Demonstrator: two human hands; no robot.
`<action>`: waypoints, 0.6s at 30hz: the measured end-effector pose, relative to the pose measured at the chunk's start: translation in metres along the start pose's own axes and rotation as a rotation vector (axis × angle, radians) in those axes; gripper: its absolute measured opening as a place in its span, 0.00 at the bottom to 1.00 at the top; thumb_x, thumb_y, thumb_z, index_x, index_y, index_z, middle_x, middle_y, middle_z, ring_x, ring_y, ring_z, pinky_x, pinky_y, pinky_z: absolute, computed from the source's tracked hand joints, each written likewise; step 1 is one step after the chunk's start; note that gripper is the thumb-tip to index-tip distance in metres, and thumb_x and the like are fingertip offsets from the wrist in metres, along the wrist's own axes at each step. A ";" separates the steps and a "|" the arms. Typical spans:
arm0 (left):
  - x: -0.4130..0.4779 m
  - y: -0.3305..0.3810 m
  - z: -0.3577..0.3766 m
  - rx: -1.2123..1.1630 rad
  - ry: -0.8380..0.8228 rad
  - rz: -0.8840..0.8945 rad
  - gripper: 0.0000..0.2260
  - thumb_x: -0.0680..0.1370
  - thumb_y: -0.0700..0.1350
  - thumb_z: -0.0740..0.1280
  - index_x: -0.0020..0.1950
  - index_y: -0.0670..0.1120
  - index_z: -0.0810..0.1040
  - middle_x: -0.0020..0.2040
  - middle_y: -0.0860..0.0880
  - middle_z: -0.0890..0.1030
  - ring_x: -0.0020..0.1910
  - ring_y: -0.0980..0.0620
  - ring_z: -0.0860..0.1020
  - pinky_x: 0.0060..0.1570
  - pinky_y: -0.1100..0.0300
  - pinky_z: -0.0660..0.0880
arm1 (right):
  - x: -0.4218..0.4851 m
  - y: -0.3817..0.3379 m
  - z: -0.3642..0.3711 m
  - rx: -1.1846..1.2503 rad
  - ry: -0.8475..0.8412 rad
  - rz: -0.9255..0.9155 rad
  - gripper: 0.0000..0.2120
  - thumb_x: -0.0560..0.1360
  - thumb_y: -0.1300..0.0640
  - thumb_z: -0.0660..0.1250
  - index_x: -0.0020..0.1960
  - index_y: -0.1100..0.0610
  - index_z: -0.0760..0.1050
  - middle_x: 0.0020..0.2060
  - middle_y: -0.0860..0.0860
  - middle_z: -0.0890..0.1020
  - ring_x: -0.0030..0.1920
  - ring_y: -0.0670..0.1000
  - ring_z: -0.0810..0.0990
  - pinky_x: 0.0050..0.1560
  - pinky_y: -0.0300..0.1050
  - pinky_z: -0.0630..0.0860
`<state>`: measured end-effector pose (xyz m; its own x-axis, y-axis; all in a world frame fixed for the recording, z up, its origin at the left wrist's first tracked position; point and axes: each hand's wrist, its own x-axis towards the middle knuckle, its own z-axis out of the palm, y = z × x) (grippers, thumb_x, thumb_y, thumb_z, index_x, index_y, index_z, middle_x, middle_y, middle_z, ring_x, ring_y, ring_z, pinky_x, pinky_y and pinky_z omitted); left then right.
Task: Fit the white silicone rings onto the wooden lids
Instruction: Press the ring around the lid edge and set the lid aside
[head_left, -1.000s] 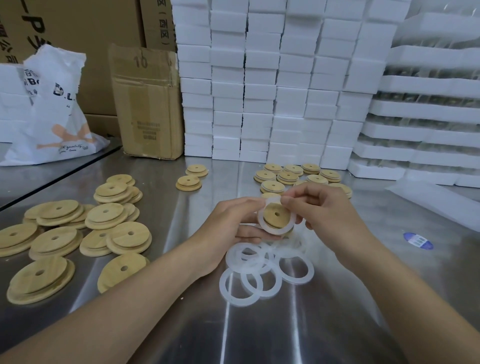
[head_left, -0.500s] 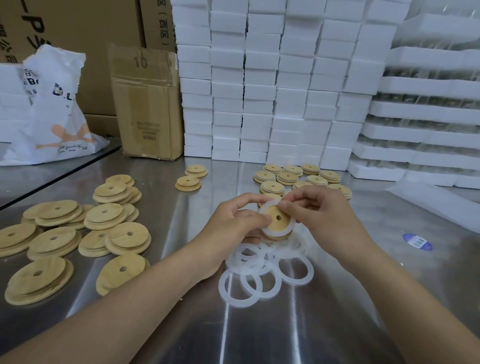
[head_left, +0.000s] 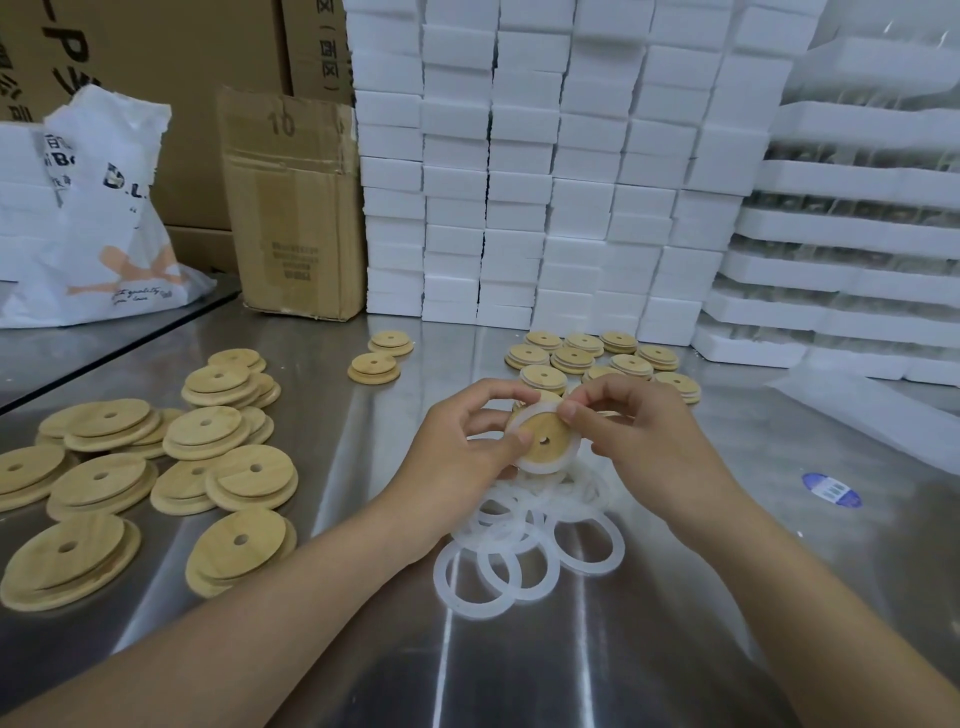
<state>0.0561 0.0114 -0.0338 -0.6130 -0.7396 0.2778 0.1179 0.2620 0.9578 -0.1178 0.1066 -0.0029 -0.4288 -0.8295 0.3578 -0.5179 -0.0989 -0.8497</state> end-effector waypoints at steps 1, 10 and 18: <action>0.000 0.000 0.000 0.002 0.002 0.009 0.14 0.83 0.39 0.73 0.59 0.59 0.84 0.52 0.48 0.90 0.51 0.40 0.88 0.58 0.38 0.83 | 0.000 0.000 0.000 0.004 0.001 0.005 0.06 0.80 0.57 0.73 0.44 0.53 0.85 0.41 0.44 0.87 0.43 0.41 0.83 0.48 0.41 0.76; 0.001 -0.001 0.000 -0.018 -0.026 0.025 0.15 0.83 0.38 0.71 0.62 0.58 0.83 0.53 0.48 0.89 0.51 0.42 0.88 0.60 0.36 0.83 | -0.001 0.000 -0.001 0.017 0.010 0.017 0.07 0.80 0.56 0.73 0.43 0.52 0.85 0.41 0.44 0.87 0.44 0.42 0.84 0.49 0.42 0.78; 0.000 -0.002 -0.001 -0.173 -0.010 -0.031 0.07 0.83 0.43 0.72 0.60 0.50 0.86 0.54 0.42 0.89 0.56 0.43 0.87 0.49 0.43 0.87 | -0.002 -0.002 0.001 0.029 -0.021 0.016 0.06 0.80 0.56 0.74 0.44 0.53 0.85 0.42 0.49 0.88 0.46 0.54 0.85 0.46 0.52 0.81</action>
<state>0.0567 0.0101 -0.0354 -0.6261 -0.7394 0.2478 0.2309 0.1278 0.9646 -0.1153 0.1083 -0.0020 -0.4208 -0.8427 0.3360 -0.4894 -0.1009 -0.8662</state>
